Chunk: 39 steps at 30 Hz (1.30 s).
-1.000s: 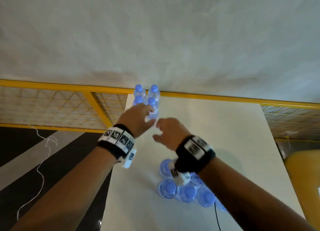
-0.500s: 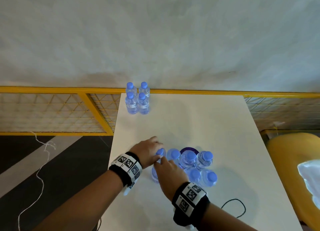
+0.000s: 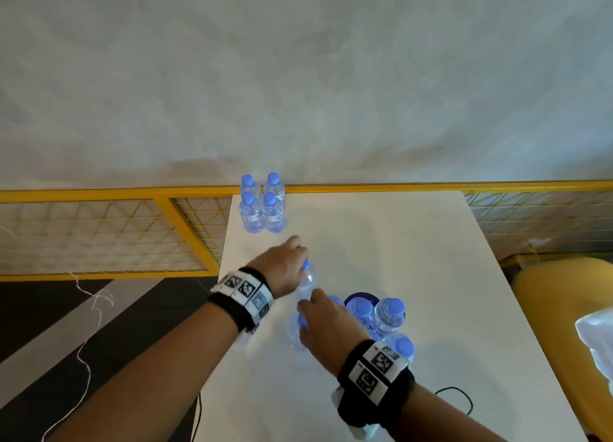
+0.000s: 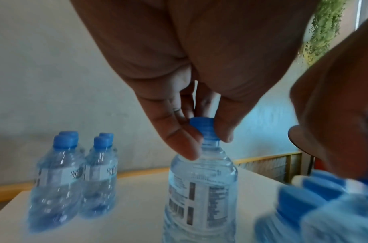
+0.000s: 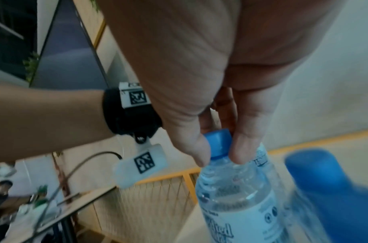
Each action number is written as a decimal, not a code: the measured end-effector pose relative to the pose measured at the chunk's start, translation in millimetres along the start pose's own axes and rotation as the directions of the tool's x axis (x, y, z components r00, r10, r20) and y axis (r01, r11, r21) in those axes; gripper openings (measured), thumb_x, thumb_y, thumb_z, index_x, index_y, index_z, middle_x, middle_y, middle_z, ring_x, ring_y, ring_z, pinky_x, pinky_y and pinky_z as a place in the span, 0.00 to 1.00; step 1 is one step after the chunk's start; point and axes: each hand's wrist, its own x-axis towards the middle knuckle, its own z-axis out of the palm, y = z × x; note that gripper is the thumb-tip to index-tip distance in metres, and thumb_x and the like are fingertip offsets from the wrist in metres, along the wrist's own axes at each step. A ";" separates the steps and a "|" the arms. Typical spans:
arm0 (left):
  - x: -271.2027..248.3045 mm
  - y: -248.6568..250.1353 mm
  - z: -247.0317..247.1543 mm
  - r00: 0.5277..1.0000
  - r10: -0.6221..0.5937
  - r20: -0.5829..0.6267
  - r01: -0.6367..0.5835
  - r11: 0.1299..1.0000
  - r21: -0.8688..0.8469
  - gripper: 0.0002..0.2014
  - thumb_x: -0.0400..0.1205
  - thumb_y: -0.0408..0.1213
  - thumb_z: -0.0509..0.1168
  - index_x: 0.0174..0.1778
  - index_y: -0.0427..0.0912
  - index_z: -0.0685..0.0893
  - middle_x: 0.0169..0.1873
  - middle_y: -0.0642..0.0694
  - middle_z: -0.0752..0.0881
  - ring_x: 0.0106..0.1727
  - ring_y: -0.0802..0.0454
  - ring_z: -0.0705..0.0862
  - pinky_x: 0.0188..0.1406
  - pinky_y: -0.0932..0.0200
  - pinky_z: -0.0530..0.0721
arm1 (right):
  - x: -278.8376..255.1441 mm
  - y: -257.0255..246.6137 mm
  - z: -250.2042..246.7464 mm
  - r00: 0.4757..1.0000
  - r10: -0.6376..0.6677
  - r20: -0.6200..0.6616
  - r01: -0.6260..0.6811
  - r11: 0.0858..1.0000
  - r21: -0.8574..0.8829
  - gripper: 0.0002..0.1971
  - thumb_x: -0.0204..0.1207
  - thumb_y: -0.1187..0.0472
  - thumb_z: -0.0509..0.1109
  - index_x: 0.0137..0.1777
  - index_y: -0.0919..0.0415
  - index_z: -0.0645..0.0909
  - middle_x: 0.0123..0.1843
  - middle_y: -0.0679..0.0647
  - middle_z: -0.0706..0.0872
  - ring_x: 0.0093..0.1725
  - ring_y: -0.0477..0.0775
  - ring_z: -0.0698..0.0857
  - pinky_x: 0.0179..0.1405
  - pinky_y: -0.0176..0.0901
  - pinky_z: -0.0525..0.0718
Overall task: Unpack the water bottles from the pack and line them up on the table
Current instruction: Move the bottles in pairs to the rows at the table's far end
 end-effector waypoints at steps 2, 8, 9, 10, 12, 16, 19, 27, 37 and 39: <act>18.2 -3.1 -23.1 0.999 0.020 -0.034 -0.020 1.000 -0.013 0.08 0.86 0.41 0.65 0.48 0.38 0.79 0.50 0.45 0.71 0.45 0.35 0.83 0.53 0.40 0.83 | 9.9 0.6 -19.9 0.998 -0.001 -0.064 0.004 0.999 0.043 0.06 0.79 0.59 0.64 0.51 0.58 0.80 0.52 0.57 0.78 0.43 0.66 0.85 0.38 0.51 0.78; 92.1 -20.8 -71.3 0.992 0.031 -0.122 -0.021 0.996 0.087 0.09 0.86 0.42 0.66 0.48 0.38 0.80 0.51 0.45 0.73 0.46 0.40 0.82 0.58 0.40 0.83 | 57.0 15.0 -73.9 0.998 0.016 -0.058 -0.010 0.994 0.107 0.10 0.77 0.55 0.68 0.55 0.58 0.81 0.53 0.57 0.77 0.49 0.65 0.84 0.42 0.47 0.75; 104.7 -24.4 -76.6 0.993 0.023 -0.120 -0.011 0.995 0.099 0.09 0.86 0.42 0.66 0.48 0.40 0.80 0.51 0.45 0.73 0.45 0.40 0.81 0.57 0.41 0.83 | 67.1 18.4 -82.3 0.998 0.024 -0.056 -0.018 0.995 0.099 0.11 0.78 0.54 0.68 0.57 0.58 0.82 0.55 0.57 0.78 0.50 0.64 0.84 0.43 0.46 0.74; 116.5 -27.9 -81.0 0.993 0.015 -0.120 -0.001 0.993 0.118 0.09 0.86 0.43 0.66 0.50 0.41 0.80 0.52 0.44 0.74 0.45 0.41 0.81 0.55 0.43 0.83 | 77.7 21.8 -90.6 0.998 0.033 -0.059 -0.028 0.995 0.094 0.12 0.78 0.54 0.68 0.58 0.58 0.82 0.56 0.58 0.79 0.50 0.63 0.84 0.43 0.45 0.73; 139.7 -37.7 -84.2 0.990 -0.004 -0.142 0.031 0.981 0.192 0.11 0.86 0.45 0.65 0.58 0.43 0.83 0.56 0.44 0.77 0.47 0.41 0.82 0.50 0.46 0.82 | 102.2 28.9 -103.8 0.996 0.061 -0.068 -0.054 0.994 0.093 0.12 0.77 0.55 0.70 0.57 0.58 0.84 0.56 0.57 0.81 0.48 0.60 0.84 0.43 0.43 0.74; 179.6 -60.1 -74.9 0.985 -0.039 -0.166 0.083 0.960 0.267 0.13 0.87 0.47 0.63 0.62 0.46 0.85 0.58 0.43 0.80 0.55 0.39 0.84 0.55 0.43 0.85 | 158.1 47.9 -107.7 0.994 0.101 -0.038 -0.098 0.994 0.056 0.09 0.77 0.56 0.71 0.52 0.61 0.85 0.51 0.57 0.82 0.45 0.58 0.85 0.40 0.43 0.78; 201.1 -77.7 -65.8 0.984 -0.078 -0.158 0.120 0.954 0.275 0.12 0.87 0.46 0.62 0.61 0.46 0.84 0.59 0.43 0.80 0.58 0.38 0.83 0.59 0.41 0.84 | 196.1 63.4 -95.7 0.993 0.119 -0.018 -0.118 0.993 0.006 0.09 0.78 0.58 0.70 0.53 0.61 0.85 0.54 0.59 0.83 0.43 0.59 0.83 0.39 0.44 0.79; 229.7 -112.4 -47.2 0.984 -0.087 -0.154 0.129 0.951 0.282 0.09 0.85 0.40 0.64 0.57 0.45 0.87 0.57 0.41 0.83 0.57 0.34 0.84 0.58 0.43 0.83 | 262.0 89.4 -68.2 0.990 0.143 -0.014 -0.143 0.989 -0.034 0.10 0.80 0.59 0.69 0.58 0.62 0.85 0.56 0.59 0.80 0.40 0.59 0.79 0.40 0.46 0.82; 236.5 -118.4 -50.4 0.985 -0.096 -0.145 0.127 0.966 0.225 0.08 0.84 0.36 0.62 0.49 0.50 0.86 0.54 0.46 0.82 0.53 0.39 0.86 0.55 0.41 0.88 | 310.9 86.0 -62.7 0.996 0.085 -0.041 -0.089 0.989 -0.122 0.03 0.80 0.63 0.68 0.46 0.61 0.82 0.46 0.57 0.86 0.39 0.55 0.77 0.37 0.43 0.75; 235.9 -118.5 -51.4 0.986 -0.094 -0.137 0.122 0.969 0.214 0.10 0.84 0.38 0.61 0.53 0.51 0.88 0.56 0.47 0.84 0.56 0.40 0.87 0.57 0.41 0.88 | 316.1 85.6 -60.4 0.995 0.088 -0.043 -0.094 0.986 -0.135 0.04 0.79 0.63 0.68 0.43 0.59 0.81 0.46 0.57 0.87 0.38 0.54 0.78 0.37 0.43 0.76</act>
